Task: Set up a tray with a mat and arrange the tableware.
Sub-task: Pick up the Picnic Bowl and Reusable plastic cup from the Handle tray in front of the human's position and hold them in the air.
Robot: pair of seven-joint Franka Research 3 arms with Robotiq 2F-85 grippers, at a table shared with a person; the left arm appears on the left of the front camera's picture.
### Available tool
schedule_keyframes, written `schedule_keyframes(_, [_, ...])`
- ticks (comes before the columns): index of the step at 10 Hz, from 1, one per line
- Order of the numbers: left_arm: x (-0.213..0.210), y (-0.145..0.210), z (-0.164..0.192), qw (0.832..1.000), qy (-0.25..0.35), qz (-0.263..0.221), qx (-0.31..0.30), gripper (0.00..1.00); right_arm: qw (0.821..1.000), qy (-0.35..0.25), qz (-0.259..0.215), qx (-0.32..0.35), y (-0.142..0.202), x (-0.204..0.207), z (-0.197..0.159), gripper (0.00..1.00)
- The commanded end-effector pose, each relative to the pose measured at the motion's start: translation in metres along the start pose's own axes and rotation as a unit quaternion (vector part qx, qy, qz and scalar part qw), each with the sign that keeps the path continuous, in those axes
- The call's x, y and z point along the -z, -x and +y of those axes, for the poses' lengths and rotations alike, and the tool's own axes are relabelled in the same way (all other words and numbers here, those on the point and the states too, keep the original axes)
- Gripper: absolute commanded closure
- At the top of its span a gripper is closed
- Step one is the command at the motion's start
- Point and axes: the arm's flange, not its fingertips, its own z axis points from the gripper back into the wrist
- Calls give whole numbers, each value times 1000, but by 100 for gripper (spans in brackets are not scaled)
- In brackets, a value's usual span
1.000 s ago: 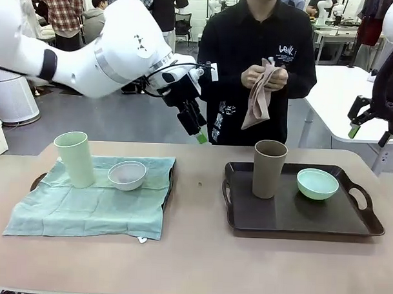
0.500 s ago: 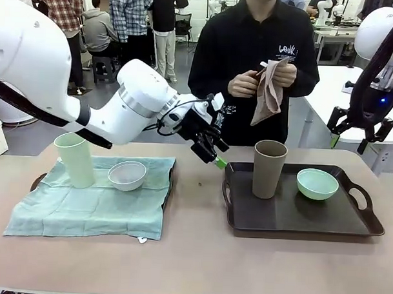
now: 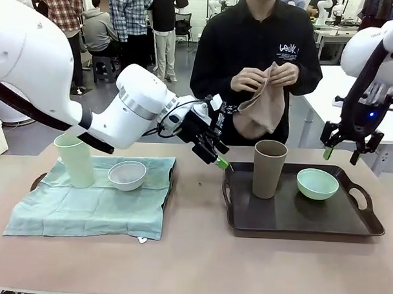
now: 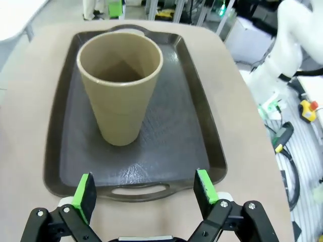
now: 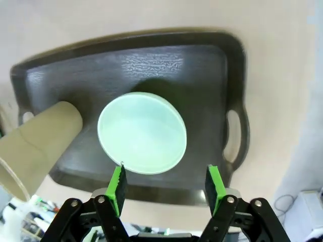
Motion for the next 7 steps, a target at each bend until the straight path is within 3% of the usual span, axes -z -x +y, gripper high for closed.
schedule_keyframes(1, [7,3,11,999,7,-35,-12,0,999,24,-26,-20,0,13,0,19])
schedule_keyframes(3, [26,7,17,998,28,-52,-33,0,996,67,-62,-2,1,26,-5,19])
schedule_keyframes(4, [14,12,9,1000,9,-16,-23,0,996,61,-59,11,7,25,-9,19])
schedule_keyframes(5, [14,12,9,1000,9,-16,-23,0,999,35,-35,-16,-8,19,-4,19])
schedule_keyframes(7, [14,12,9,1000,9,-16,-23,0,999,35,-35,-16,-8,19,-4,19])
